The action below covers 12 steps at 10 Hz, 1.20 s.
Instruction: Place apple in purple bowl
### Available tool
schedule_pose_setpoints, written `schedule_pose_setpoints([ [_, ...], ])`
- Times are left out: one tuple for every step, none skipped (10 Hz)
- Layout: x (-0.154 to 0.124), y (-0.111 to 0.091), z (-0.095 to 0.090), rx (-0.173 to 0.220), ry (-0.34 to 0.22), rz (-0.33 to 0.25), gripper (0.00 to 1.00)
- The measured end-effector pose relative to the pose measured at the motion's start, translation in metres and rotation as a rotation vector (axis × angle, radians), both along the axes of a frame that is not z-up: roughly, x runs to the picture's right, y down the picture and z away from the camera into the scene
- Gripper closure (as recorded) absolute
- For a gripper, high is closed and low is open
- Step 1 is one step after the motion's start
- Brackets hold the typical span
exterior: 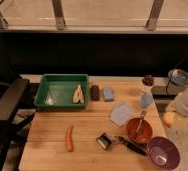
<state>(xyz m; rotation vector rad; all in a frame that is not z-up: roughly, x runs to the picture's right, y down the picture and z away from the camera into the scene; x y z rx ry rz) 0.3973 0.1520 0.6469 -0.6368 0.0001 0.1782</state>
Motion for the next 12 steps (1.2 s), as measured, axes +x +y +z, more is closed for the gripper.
schedule_pose_setpoints([
  [0.020, 0.017, -0.013, -0.010, 0.041, 0.046, 1.00],
  [0.030, 0.029, -0.020, -0.017, 0.058, 0.066, 1.00],
  [0.037, 0.037, -0.024, -0.018, 0.065, 0.082, 1.00],
  [0.038, 0.043, -0.024, -0.019, 0.065, 0.093, 1.00],
  [0.035, 0.049, -0.025, -0.021, 0.060, 0.099, 1.00],
  [0.026, 0.055, -0.024, -0.021, 0.047, 0.102, 1.00],
  [0.016, 0.058, -0.024, -0.020, 0.035, 0.103, 1.00],
  [-0.004, 0.063, -0.021, -0.023, 0.014, 0.102, 1.00],
  [-0.020, 0.068, -0.018, -0.028, -0.007, 0.101, 1.00],
  [-0.039, 0.075, -0.015, -0.037, -0.034, 0.095, 1.00],
  [-0.053, 0.084, -0.010, -0.050, -0.059, 0.092, 0.98],
  [-0.061, 0.091, -0.007, -0.059, -0.074, 0.097, 0.92],
])
